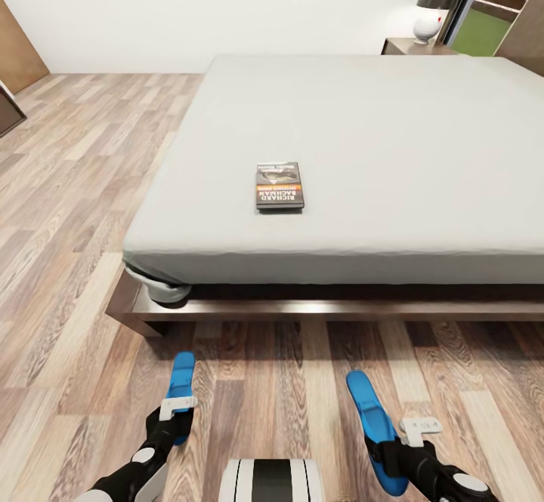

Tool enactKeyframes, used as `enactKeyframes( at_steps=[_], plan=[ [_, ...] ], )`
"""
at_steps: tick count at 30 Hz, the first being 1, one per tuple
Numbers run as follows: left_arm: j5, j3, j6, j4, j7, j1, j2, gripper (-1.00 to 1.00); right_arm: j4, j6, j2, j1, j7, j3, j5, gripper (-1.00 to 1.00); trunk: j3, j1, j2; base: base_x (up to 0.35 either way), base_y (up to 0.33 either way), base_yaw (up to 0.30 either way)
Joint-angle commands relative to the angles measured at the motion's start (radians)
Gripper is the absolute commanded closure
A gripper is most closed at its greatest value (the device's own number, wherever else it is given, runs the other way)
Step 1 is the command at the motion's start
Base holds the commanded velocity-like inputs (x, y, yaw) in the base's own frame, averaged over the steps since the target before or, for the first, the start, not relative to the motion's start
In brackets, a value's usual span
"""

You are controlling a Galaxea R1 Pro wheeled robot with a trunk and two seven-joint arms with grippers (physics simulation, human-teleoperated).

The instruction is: In the bedroom, move the book from the bed onto either nightstand, and place the two sandals side by side next to the bed.

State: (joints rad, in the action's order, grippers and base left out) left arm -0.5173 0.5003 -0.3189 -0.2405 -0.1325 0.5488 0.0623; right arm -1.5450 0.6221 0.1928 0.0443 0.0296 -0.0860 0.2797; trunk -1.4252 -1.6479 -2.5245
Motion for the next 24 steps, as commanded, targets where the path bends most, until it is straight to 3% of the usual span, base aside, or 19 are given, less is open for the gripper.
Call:
enactKeyframes(
  at_steps=[1,4,11,18,24],
  plan=[
    [-0.003,0.009,-0.002,-0.001,-0.007,0.0,0.001,1.0,-0.009,0.004,0.001,0.0,0.006,-0.001,0.006,1.0,-0.004,0.0,-0.001,0.0,0.0,0.0],
    [-0.003,0.009,-0.003,-0.002,-0.007,0.0,0.001,1.0,-0.018,0.013,0.001,0.0,0.006,0.0,0.006,1.0,-0.016,-0.002,-0.001,0.0,0.0,0.0],
    [-0.003,0.009,-0.003,-0.005,-0.007,0.002,0.0,1.0,-0.025,0.028,0.002,0.0,0.006,0.001,0.006,1.0,-0.016,-0.002,-0.001,0.0,0.0,0.0],
    [-0.003,0.009,-0.003,-0.017,-0.007,0.021,0.003,1.0,-0.035,0.03,0.002,0.0,0.006,0.002,0.006,1.0,-0.043,-0.005,-0.003,0.0,0.0,0.0],
    [-0.003,0.009,-0.003,-0.02,-0.007,0.033,0.004,1.0,-0.037,0.03,0.002,0.0,0.006,0.004,0.006,1.0,-0.043,-0.005,-0.003,0.0,0.0,0.0]
  ],
)
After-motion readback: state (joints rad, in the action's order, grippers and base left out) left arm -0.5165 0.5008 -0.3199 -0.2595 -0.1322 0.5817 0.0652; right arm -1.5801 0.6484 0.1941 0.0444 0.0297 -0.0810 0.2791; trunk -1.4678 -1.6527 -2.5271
